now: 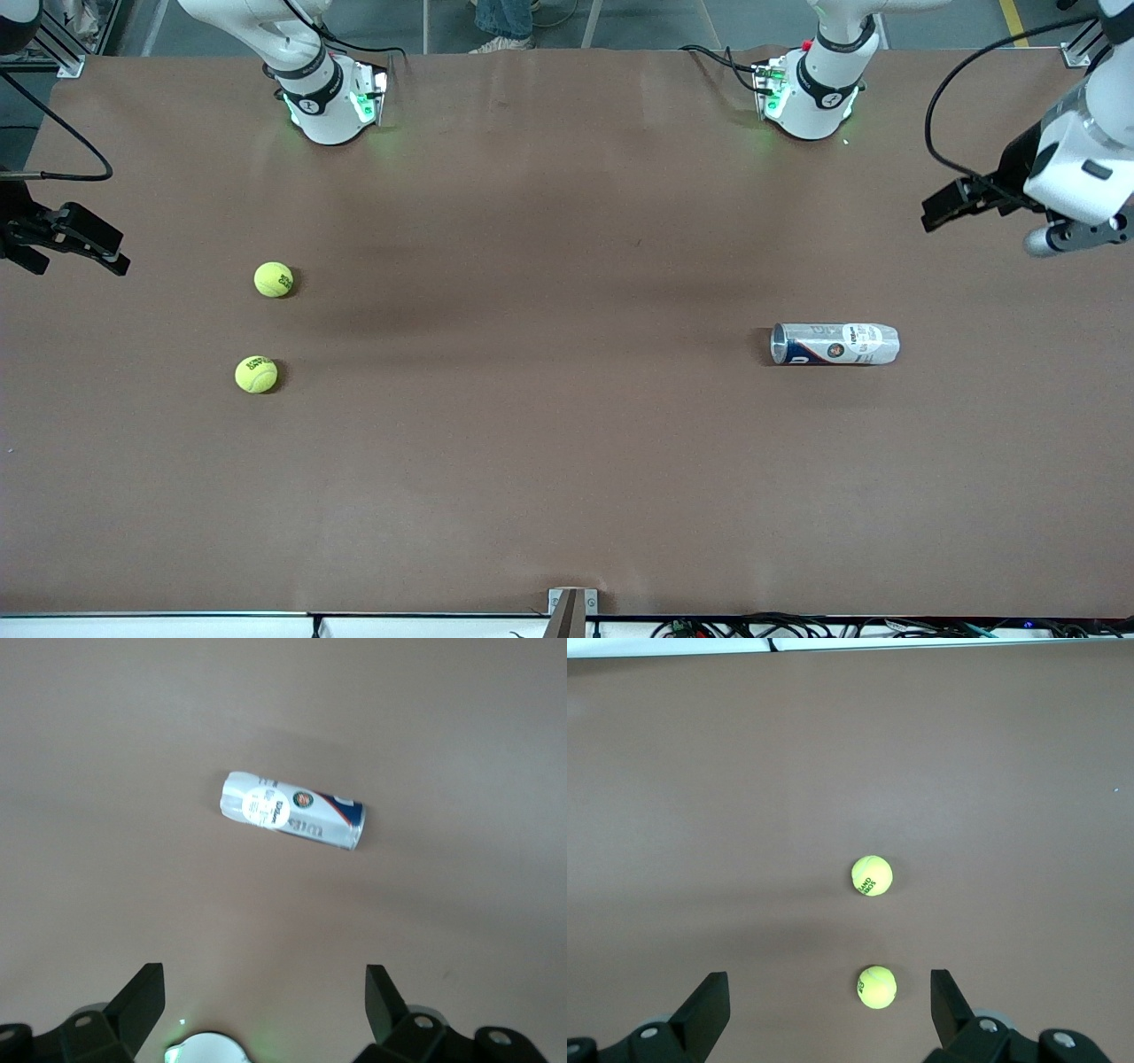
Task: Insert tennis ball vertically with right arm
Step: 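Reach the left gripper down to the white tennis-ball can, then grasp the can with the left gripper while the right gripper reaches a ball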
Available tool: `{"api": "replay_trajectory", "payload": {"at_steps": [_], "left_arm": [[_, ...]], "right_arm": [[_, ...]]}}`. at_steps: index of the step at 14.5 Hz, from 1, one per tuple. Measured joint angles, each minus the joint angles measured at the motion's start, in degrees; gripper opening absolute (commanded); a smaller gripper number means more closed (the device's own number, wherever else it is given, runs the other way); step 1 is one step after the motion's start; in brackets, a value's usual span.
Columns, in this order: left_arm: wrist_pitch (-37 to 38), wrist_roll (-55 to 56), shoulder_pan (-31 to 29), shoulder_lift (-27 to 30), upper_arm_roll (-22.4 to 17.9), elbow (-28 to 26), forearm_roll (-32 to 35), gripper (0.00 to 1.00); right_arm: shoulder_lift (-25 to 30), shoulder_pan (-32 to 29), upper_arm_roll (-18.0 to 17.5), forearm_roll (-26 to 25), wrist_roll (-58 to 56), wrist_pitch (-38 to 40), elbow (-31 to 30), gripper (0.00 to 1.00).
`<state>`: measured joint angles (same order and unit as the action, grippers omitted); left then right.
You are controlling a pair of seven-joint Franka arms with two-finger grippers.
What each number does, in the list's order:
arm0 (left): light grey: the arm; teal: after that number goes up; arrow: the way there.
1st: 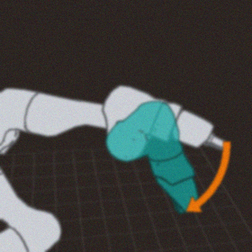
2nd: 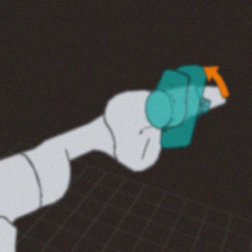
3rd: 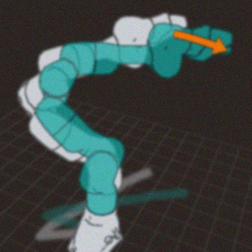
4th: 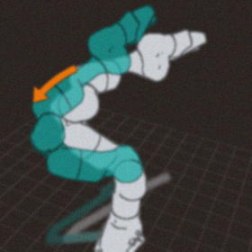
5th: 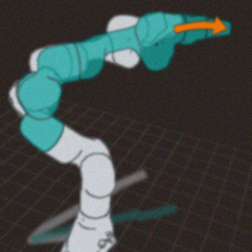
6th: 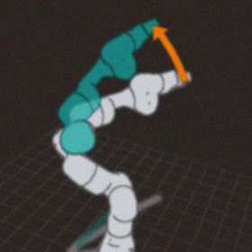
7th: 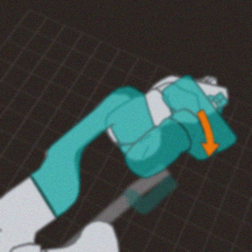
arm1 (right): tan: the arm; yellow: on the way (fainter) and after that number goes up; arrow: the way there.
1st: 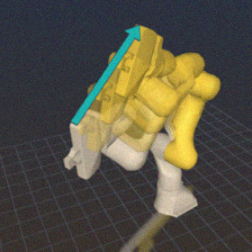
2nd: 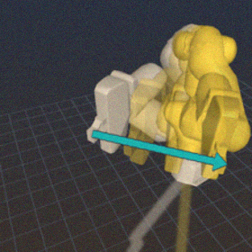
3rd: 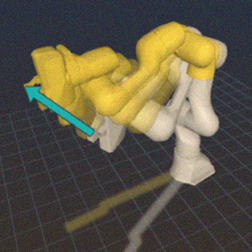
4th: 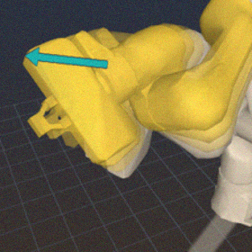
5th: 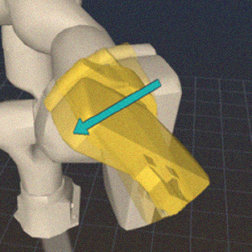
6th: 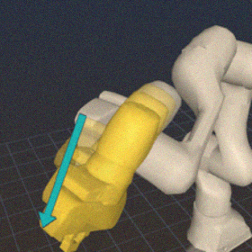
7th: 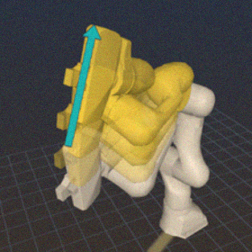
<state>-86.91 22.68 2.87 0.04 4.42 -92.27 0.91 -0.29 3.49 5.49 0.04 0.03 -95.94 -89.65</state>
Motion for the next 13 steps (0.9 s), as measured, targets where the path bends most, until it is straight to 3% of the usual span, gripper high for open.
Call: {"api": "replay_trajectory", "payload": {"at_steps": [8,13], "left_arm": [[-6.7,29.0,1.0,-6.6,2.3,-1.1,8.5,1.0],[-8.2,55.3,6.0,-15.0,2.8,-2.6,17.7,1.0]], "right_arm": [[-2.5,-3.0,0.4,0.0,-0.3,2.4,-3.4,1.0],[-4.7,-3.4,0.4,0.0,-0.4,-7.1,-11.2,1.0]]}}
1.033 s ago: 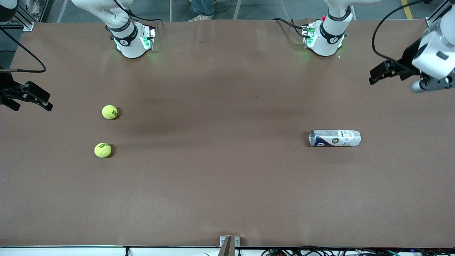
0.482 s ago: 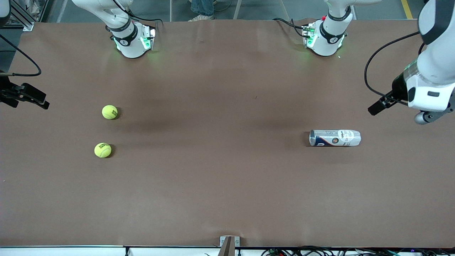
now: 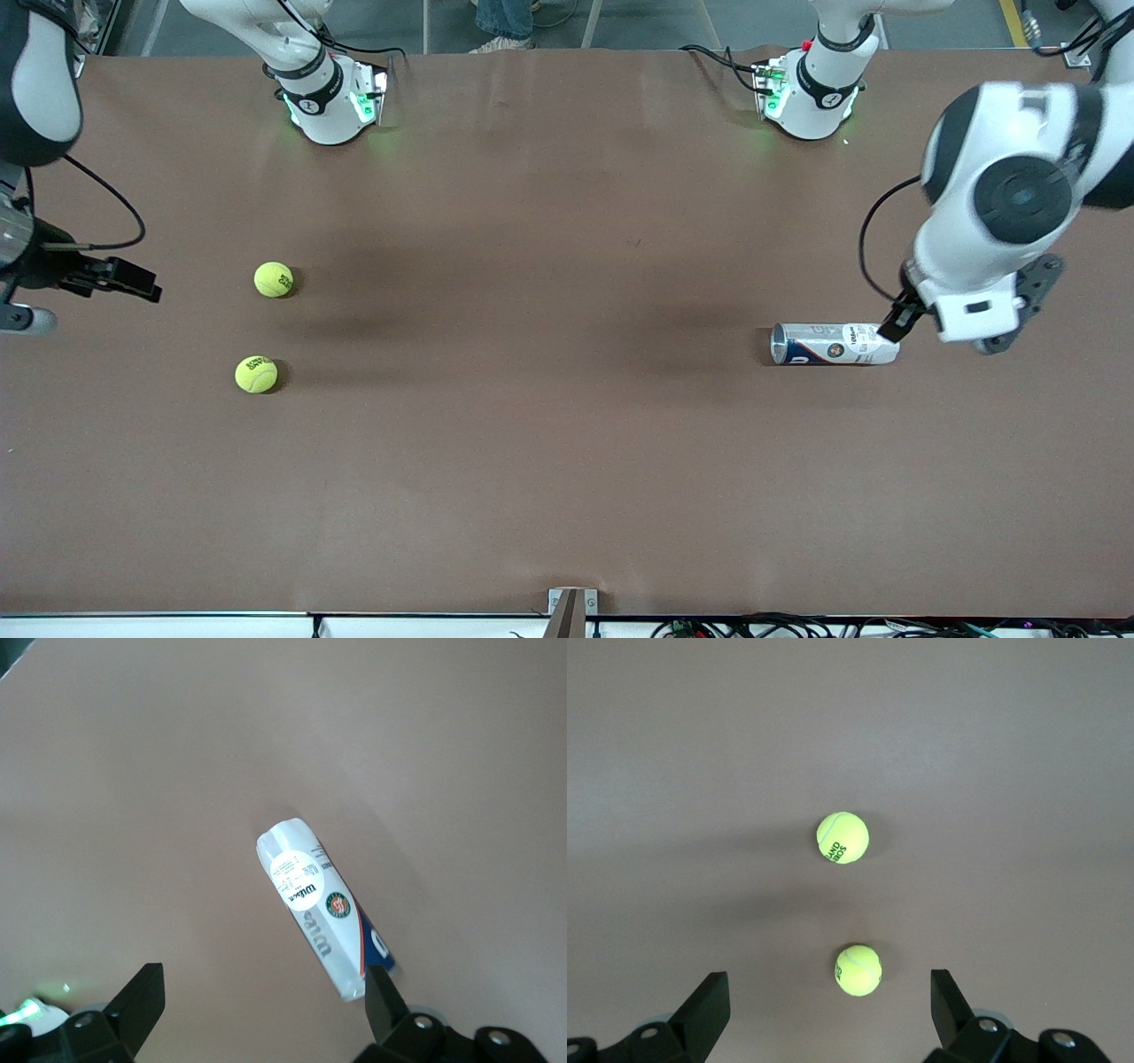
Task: Insert tennis ball vertically with right arm
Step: 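Grasp the can with the left gripper while the right gripper reaches a ball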
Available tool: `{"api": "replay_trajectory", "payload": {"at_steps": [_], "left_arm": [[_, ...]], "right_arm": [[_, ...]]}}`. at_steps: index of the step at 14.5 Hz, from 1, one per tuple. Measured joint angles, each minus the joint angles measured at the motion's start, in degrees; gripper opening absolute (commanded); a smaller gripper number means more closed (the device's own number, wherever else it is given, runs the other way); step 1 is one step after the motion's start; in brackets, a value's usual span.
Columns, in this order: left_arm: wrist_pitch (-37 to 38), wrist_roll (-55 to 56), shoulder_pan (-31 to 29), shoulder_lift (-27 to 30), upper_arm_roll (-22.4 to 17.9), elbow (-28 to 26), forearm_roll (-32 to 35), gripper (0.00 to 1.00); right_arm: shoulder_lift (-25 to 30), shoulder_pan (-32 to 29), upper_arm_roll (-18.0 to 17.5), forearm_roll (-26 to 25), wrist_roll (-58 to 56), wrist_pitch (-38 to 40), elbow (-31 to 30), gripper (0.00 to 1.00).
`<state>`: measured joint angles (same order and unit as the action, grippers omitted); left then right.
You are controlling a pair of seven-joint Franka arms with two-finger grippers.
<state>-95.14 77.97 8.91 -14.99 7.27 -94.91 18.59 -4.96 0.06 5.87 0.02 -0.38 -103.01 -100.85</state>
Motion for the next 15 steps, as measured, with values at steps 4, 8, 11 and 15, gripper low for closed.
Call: {"api": "replay_trajectory", "payload": {"at_steps": [4,8,11,15], "left_arm": [[-2.3,19.3,1.8,-7.5,0.1,-0.4,6.8,1.0],[-7.4,32.8,2.7,-12.3,0.1,-4.0,14.7,1.0],[-9.6,36.3,3.7,-13.8,0.1,-7.5,17.7,1.0],[-13.3,43.1,4.1,-16.5,0.1,-8.8,18.9,1.0]], "right_arm": [[-0.7,-0.4,0.0,0.0,-0.7,-5.1,-6.0,1.0],[-4.3,-1.9,0.0,0.0,-3.8,-10.4,-8.5,1.0],[-7.3,-2.0,-0.1,0.1,-4.1,-14.9,-10.0,1.0],[-11.8,-1.9,-0.4,0.3,-4.1,-19.6,-11.2,1.0]]}}
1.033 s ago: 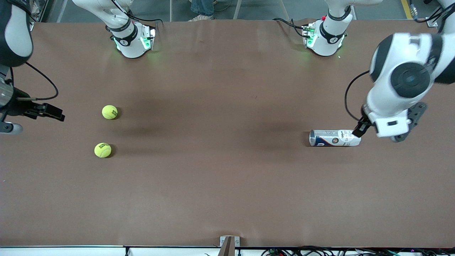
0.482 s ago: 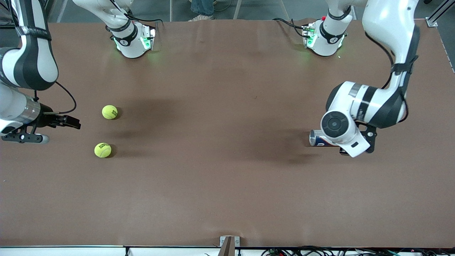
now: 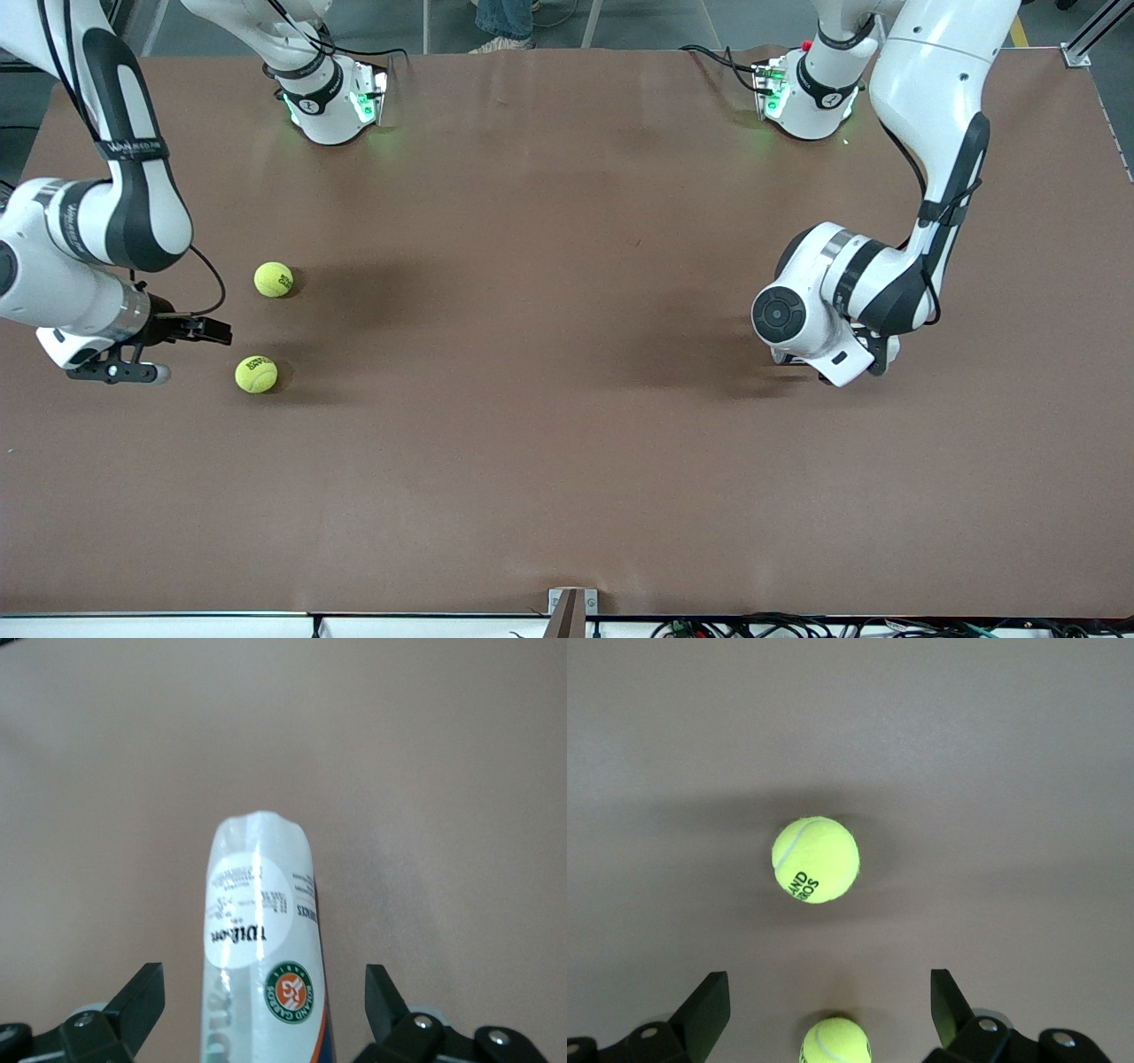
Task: Insert tennis ball vertically with right arm
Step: 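Grasp the can with the left gripper while the right gripper reaches a ball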
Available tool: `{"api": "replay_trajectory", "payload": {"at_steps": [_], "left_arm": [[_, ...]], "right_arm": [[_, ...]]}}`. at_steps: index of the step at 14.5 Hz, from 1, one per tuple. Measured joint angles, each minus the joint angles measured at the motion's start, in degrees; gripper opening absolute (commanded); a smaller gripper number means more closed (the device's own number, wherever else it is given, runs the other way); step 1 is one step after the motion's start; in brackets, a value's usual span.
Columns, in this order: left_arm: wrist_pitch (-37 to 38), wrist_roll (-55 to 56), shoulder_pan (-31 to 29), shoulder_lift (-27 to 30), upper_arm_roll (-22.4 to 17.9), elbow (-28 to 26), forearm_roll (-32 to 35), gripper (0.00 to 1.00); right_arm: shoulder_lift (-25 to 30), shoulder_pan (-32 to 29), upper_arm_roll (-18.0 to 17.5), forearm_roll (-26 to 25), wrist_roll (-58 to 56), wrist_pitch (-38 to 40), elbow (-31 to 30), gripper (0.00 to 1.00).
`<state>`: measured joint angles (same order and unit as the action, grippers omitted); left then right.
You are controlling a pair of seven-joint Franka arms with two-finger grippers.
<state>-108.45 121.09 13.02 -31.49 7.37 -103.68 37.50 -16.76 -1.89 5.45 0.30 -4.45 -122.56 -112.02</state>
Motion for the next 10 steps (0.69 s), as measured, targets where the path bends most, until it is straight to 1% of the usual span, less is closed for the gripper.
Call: {"api": "replay_trajectory", "payload": {"at_steps": [2,6,10], "left_arm": [[-1.2,3.0,0.0,-1.6,0.0,0.0,1.8,1.0],[-2.0,5.7,0.0,-3.8,0.0,-0.1,4.1,1.0],[-2.2,7.6,0.0,-5.4,0.0,-1.9,6.7,1.0]], "right_arm": [[-2.4,0.0,-0.2,0.8,0.0,-1.5,-0.1,1.0],[-6.2,0.3,-0.7,1.2,0.0,-5.8,-0.1,1.0],[-9.2,0.4,-0.8,1.2,-0.3,-9.9,-0.1,1.0]]}}
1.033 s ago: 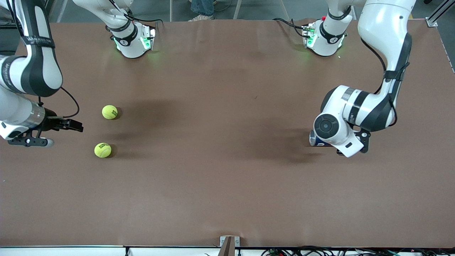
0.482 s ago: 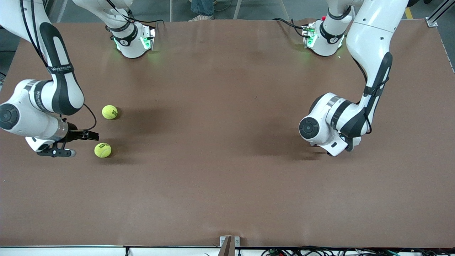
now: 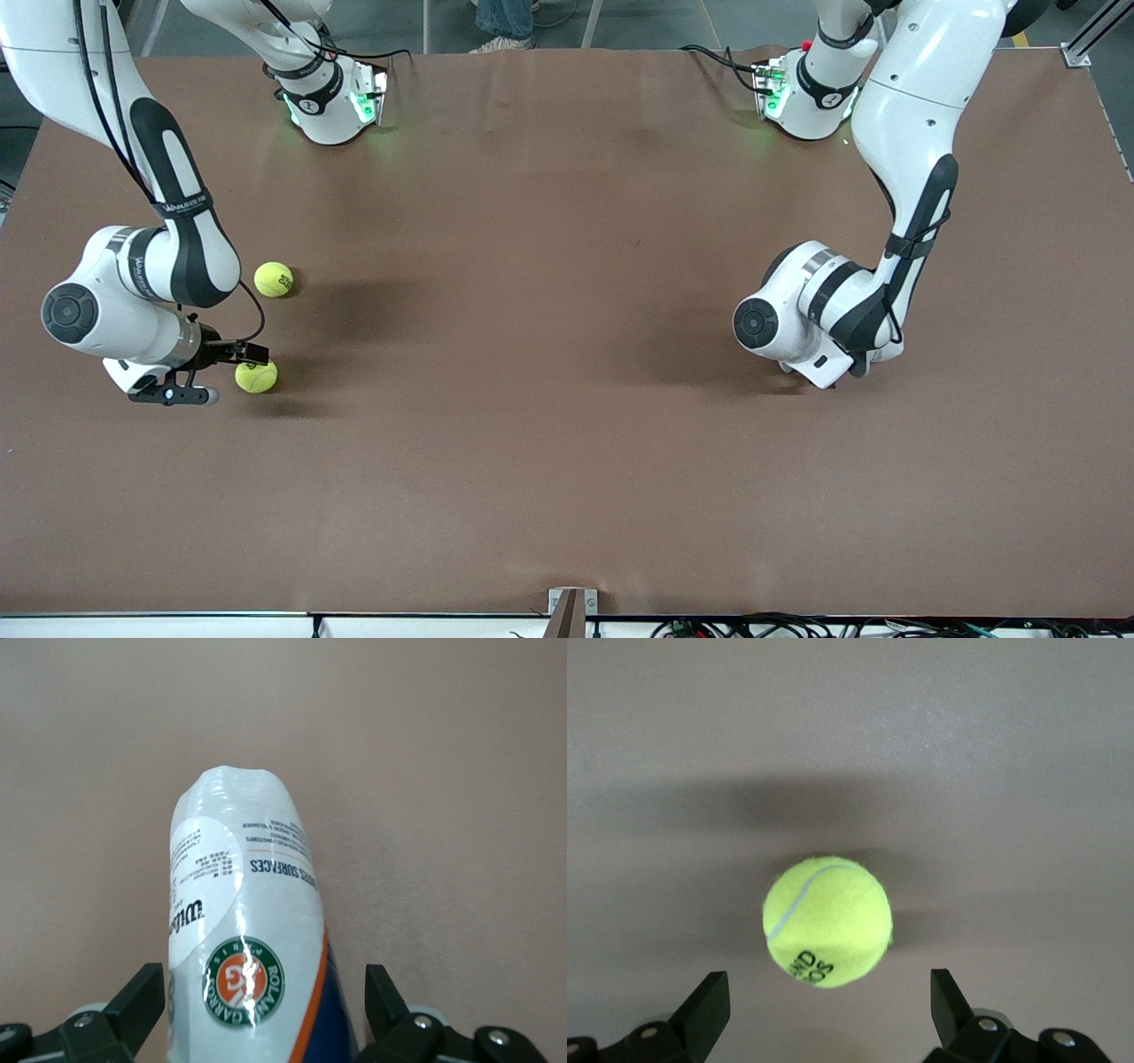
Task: Insert tennis ball vertically with right arm
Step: 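Grasp the can with the left gripper while the right gripper reaches a ball, then lift the can upright with the left gripper while the right gripper lifts the ball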
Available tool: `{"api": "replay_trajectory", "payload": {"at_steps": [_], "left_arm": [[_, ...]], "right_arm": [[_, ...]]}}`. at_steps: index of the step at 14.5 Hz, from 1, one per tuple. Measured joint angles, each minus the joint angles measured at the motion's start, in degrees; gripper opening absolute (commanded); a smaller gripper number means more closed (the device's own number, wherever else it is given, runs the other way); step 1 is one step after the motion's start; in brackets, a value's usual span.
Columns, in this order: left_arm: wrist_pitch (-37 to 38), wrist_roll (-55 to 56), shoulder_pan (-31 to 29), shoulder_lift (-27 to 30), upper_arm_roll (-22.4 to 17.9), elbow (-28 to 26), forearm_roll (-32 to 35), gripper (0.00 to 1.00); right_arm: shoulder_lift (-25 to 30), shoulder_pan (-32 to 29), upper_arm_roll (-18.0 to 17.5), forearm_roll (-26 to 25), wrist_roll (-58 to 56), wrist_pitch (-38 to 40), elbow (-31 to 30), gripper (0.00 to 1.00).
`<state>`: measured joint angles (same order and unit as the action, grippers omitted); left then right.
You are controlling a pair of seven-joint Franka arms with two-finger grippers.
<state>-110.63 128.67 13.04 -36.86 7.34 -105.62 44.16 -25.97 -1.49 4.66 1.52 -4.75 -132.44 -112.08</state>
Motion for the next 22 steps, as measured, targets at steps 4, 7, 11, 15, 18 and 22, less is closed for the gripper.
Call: {"api": "replay_trajectory", "payload": {"at_steps": [4,7,11,15,18,22], "left_arm": [[0.0,0.2,0.0,-0.1,0.0,-0.2,0.6,0.97],[0.0,0.4,-0.1,-0.1,0.0,-0.2,0.6,0.84],[0.1,0.5,-0.1,0.0,0.0,-0.2,0.6,0.77],[0.0,0.6,-0.1,0.0,0.0,-0.1,0.6,0.77],[-0.4,0.6,-0.2,0.0,0.1,0.2,0.6,0.77],[-0.6,-1.2,-0.2,0.8,0.7,1.9,-2.0,0.77]], "right_arm": [[-2.9,0.0,0.0,0.0,-1.4,-2.3,1.4,1.0],[-5.0,0.0,0.0,0.3,-1.6,-3.8,2.4,1.0],[-5.7,0.0,0.0,0.4,-1.7,-4.1,2.8,1.0],[-5.9,0.0,-0.6,0.6,-1.7,-4.1,2.9,0.99],[-6.5,0.0,-0.8,0.6,-1.8,-4.4,2.9,0.89],[-7.1,0.0,-0.8,0.6,-2.6,-4.8,2.9,0.5]]}}
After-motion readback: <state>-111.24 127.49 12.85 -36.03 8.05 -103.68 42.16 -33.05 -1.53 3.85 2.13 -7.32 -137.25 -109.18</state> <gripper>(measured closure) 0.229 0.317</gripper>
